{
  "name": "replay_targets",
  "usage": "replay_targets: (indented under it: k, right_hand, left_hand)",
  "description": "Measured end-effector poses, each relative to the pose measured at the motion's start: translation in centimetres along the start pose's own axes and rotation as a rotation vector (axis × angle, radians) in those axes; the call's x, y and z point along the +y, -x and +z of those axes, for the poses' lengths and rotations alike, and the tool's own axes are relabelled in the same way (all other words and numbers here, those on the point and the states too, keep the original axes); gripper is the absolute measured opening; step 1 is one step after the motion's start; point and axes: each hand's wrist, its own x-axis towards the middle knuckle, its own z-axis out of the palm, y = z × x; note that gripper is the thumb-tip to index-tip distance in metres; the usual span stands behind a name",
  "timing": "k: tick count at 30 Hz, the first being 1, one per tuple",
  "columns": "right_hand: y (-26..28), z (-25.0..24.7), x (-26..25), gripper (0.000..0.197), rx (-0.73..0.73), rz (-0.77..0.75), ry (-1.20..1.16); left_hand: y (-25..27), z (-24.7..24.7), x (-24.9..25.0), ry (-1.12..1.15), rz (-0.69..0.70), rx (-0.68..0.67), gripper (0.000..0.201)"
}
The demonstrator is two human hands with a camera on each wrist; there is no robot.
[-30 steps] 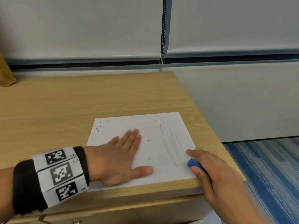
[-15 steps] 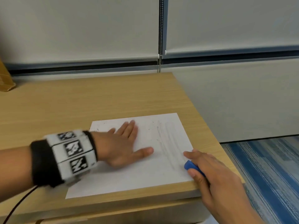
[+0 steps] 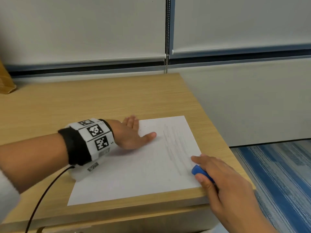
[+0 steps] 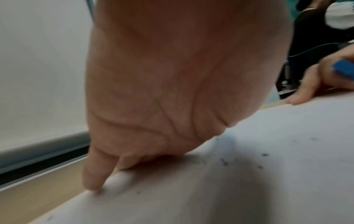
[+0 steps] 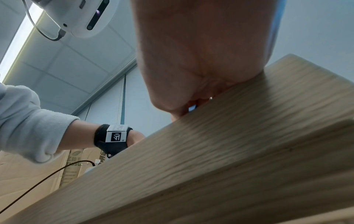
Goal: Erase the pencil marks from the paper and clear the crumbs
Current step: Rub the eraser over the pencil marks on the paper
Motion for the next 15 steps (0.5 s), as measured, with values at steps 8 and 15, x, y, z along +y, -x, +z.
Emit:
replay_targets:
  k: [8,15]
  right_hand:
    - [0.0,-0.1,0.0,0.044,-0.02,0.009,-0.008]
    - [0.3,-0.2,0.0,0.037,-0.023,0.026,0.044]
  left_hand:
    - [3.8,2.7,4.1,-0.218,0.656,0.069,0.087]
    - [2.4,2.0,-0.9,-0.099,0.176,-0.002,0.093]
